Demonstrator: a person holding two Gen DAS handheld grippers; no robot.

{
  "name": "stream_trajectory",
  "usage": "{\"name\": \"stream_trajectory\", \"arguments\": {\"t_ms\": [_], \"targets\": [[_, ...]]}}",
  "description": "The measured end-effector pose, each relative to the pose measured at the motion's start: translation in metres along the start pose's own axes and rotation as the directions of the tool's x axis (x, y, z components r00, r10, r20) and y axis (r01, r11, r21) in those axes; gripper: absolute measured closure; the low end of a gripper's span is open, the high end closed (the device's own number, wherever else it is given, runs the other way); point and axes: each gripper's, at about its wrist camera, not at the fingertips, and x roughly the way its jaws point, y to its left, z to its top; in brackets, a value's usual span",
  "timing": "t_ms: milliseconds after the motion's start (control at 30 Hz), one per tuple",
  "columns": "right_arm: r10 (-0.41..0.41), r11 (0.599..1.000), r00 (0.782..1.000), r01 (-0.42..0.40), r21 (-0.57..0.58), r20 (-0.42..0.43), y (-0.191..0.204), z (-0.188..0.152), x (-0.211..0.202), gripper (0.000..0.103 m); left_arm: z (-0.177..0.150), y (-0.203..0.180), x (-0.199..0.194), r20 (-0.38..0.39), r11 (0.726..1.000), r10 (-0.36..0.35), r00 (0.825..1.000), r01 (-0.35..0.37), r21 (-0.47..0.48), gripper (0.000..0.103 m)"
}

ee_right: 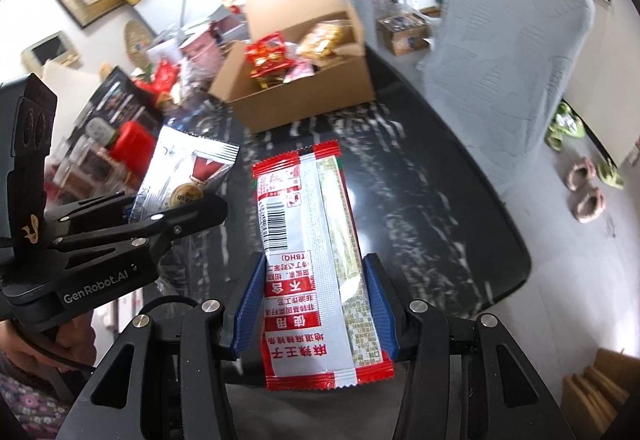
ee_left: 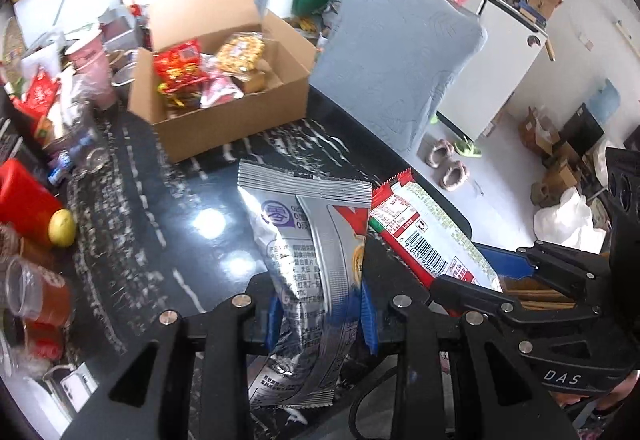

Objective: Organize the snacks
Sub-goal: 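Carry the silver packet and red-white stick packet with both grippers over the box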

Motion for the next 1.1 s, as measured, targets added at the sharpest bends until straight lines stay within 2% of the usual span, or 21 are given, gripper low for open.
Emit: {"name": "stream_trajectory", "arguments": {"t_ms": [233, 467, 767, 1100], "targets": [[0.020, 0.999, 0.999, -0.018, -0.039, 0.045, 0.026, 0.005, -0.005, 0.055, -0.008, 0.022, -0.028, 0.066, 0.998, 0.032, 0.997, -0.029, -0.048, 0.072], [0.036, 0.996, 0.997, -0.030, -0.086, 0.066, 0.042, 0.021, -0.005, 0.055, 0.003, 0.035, -0.041, 0.116, 0.997, 0.039, 0.992, -0.031, -0.070, 0.072], [0.043, 0.992, 0.996, -0.033, -0.126, 0.077, 0.046, 0.057, 0.000, 0.055, 0.037, 0.052, -0.040, 0.154, 0.995, 0.050, 0.987, -0.035, -0.098, 0.072], [0.070, 0.985, 0.995, -0.057, -0.161, 0.072, 0.044, 0.119, 0.020, 0.055, 0.084, 0.081, -0.028, 0.172, 0.987, 0.081, 0.982, -0.055, -0.152, 0.072]]}}
